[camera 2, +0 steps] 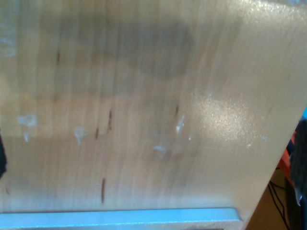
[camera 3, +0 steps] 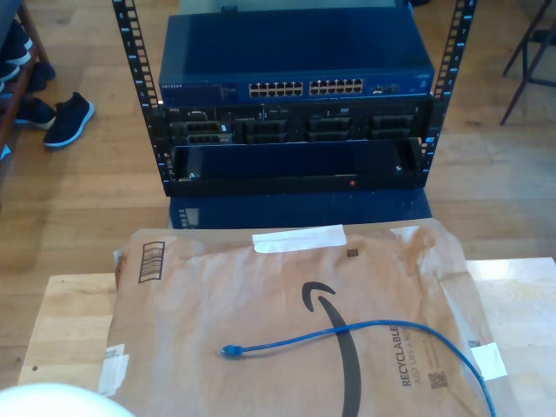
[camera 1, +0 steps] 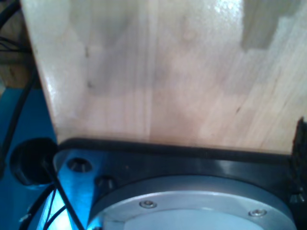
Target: Grab the cable and plug it in
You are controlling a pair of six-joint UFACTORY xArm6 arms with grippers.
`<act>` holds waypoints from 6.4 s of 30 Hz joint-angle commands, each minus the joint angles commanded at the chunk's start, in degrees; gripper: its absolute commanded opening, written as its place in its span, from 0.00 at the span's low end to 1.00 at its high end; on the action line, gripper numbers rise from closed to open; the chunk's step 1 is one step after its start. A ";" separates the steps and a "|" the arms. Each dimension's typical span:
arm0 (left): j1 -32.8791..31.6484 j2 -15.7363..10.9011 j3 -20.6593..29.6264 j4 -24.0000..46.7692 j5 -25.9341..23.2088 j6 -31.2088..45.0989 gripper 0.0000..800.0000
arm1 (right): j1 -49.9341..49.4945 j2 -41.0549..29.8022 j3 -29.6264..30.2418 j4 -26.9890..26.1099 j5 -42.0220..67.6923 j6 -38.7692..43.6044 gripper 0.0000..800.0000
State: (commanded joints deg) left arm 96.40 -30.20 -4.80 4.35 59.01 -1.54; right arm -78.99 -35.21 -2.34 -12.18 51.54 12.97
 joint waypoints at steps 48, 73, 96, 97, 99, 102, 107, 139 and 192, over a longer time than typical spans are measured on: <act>0.00 0.00 -0.09 -0.09 0.44 -0.09 1.00 | 0.09 0.00 0.09 0.00 -0.09 0.00 1.00; -14.68 -2.55 -18.64 0.18 20.66 -16.62 1.00 | 19.25 -5.45 -17.32 2.55 12.75 20.48 1.00; -64.79 5.10 -27.69 -14.86 21.27 -60.66 1.00 | 94.33 11.43 -31.38 7.21 12.75 86.59 0.99; -65.32 5.19 -27.60 -15.21 21.01 -60.92 1.00 | 95.82 12.92 -32.70 7.65 12.75 88.53 0.99; -66.46 5.54 -27.60 -15.30 19.52 -62.51 1.00 | 99.08 16.09 -34.90 8.97 12.40 91.60 0.99; -69.10 5.71 -27.60 -15.30 16.35 -66.29 1.00 | 103.21 20.48 -38.15 11.87 12.04 95.74 0.99; -76.22 5.71 -27.34 -15.38 15.56 -72.88 1.00 | 109.19 24.26 -39.65 20.66 1.41 96.97 0.99; -85.98 5.89 -27.52 -17.58 13.89 -79.56 1.00 | 119.82 39.12 -42.11 20.57 -13.71 99.69 0.74; -79.65 21.36 -53.98 -65.23 50.73 -61.19 0.99 | 106.64 2.46 -45.45 43.69 7.30 103.38 0.00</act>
State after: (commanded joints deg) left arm 16.75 -8.84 -58.78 -60.88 109.74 -62.73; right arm 27.65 -32.75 -47.79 31.52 58.84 116.35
